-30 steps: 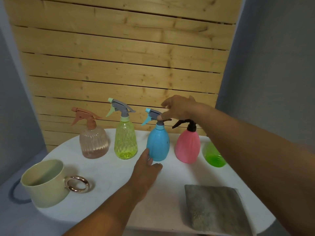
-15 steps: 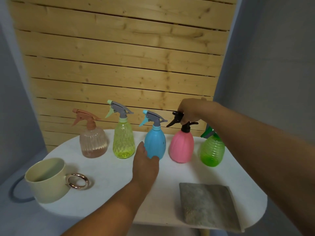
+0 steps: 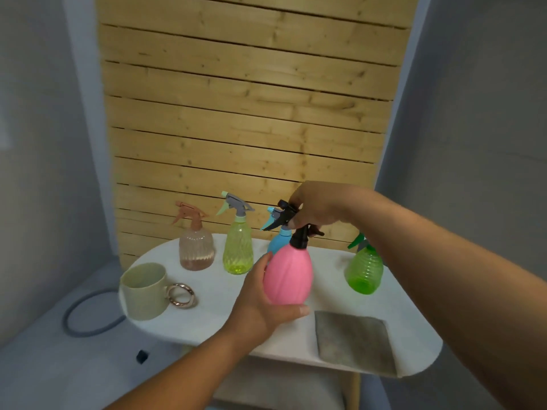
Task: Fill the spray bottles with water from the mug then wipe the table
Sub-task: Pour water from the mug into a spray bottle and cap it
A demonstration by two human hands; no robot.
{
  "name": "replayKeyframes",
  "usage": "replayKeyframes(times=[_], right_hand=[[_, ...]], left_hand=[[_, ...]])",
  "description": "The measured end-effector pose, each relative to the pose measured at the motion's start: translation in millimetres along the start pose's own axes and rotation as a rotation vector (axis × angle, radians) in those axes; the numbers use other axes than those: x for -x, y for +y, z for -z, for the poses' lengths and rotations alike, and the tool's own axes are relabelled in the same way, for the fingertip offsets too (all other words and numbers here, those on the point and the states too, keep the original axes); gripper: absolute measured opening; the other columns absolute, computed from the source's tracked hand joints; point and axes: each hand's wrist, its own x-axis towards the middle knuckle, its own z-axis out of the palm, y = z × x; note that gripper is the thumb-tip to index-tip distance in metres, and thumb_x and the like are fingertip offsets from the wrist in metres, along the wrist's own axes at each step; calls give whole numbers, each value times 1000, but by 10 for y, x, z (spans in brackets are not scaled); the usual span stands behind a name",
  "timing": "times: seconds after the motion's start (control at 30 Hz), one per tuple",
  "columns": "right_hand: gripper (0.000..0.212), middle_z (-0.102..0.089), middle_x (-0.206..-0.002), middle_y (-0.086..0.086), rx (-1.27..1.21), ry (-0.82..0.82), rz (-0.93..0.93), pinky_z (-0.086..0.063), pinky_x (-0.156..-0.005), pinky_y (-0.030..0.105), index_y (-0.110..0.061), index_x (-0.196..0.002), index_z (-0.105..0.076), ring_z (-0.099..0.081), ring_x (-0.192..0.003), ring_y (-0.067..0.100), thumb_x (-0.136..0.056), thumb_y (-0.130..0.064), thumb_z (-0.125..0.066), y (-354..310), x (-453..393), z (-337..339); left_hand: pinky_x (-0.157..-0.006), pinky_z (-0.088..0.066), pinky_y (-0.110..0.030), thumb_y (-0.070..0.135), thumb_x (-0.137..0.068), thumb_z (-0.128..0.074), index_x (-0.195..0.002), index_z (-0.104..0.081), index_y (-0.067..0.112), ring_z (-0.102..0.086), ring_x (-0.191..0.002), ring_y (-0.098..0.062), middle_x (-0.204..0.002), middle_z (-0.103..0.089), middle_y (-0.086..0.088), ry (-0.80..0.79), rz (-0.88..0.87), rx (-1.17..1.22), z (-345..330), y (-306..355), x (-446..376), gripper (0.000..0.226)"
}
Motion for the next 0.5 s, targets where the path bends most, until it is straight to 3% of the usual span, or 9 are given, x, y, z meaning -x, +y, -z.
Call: replayKeyframes(times=[0.07, 0.2, 0.27, 0.37, 0.5], right_hand=[[21, -73, -76, -4, -101, -24, 24, -44, -56, 21, -13, -110, -71, -69, -64, 10, -94, -28, -70, -143, 104, -94], [20, -77, -82, 0, -225, -39, 77, -52, -70, 27, -14, -110, -71, -73, -73, 14, -94, -27, -69, -435, 298, -333], [20, -78, -85, 2, -320, -21, 105, -56, -75, 31, -14, -107, -71, -74, -75, 15, -93, -28, -71, -532, 363, -503], [26, -77, -81, 2, -511, -46, 136, -58, -69, 28, -12, -97, -71, -72, -67, 12, -84, -32, -82, -674, 520, -784], [23, -75, -79, 2, -774, -138, 131, -62, -71, 29, -9, -87, -73, -71, -69, 14, -75, -18, -91, -768, 686, -1208]], left_hand=[[-81, -53, -13, 39, -58, -102, -147, -31, 51, -51, -125, -4, -142, -42, 19, 27, 4, -28, 180, -5, 205, 114], [-104, -52, -38, 50, -46, -100, -150, -29, 50, -49, -127, -13, -143, -34, 14, 103, 49, -141, 529, -20, 633, 125], [-100, -53, -36, 46, -47, -102, -146, -31, 52, -49, -126, -13, -141, -34, 14, 117, 55, -172, 668, -38, 815, 122], [-89, -53, -25, 39, -50, -103, -144, -32, 52, -51, -123, -8, -140, -40, 20, 135, 49, -166, 878, -30, 1137, 118], [-77, -60, -25, 38, -55, -99, -134, -35, 52, -56, -117, -10, -134, -43, 21, 101, 71, -242, 1156, -38, 1474, 103]])
